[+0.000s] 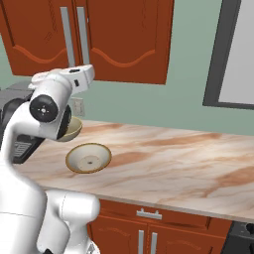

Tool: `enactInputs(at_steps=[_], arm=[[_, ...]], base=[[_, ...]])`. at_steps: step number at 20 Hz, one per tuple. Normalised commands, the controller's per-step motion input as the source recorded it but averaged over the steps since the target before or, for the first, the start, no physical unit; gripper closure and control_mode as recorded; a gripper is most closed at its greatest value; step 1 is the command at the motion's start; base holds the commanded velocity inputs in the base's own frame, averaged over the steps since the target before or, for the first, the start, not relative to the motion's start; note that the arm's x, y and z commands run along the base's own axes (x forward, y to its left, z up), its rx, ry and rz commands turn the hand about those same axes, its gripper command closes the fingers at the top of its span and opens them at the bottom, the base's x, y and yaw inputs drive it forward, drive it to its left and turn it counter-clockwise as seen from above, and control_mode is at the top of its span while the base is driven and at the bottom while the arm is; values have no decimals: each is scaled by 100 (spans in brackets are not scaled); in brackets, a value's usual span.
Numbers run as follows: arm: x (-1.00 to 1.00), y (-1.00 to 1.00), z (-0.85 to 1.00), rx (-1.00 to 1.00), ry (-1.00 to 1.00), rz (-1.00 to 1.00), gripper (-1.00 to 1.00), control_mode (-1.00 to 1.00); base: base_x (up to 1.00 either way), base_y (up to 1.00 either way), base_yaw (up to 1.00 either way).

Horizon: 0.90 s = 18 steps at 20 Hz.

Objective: Open the cabinet. Pick the bowls from the counter and place them in the cabinet. Then close the cabinet.

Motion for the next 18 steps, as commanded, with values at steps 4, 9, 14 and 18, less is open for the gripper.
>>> enactInputs(at_steps=[4, 9, 14, 18], arm=[[22, 1, 0, 1, -6, 2, -100, -100], [22, 4, 0, 0, -2, -6, -100, -100], [28, 18, 0, 0, -3, -5, -100, -100], [39, 7, 0, 8, 0, 0, -100, -100]], base=[[0, 0, 0], [0, 0, 0], [0, 0, 0], [0, 0, 0]])
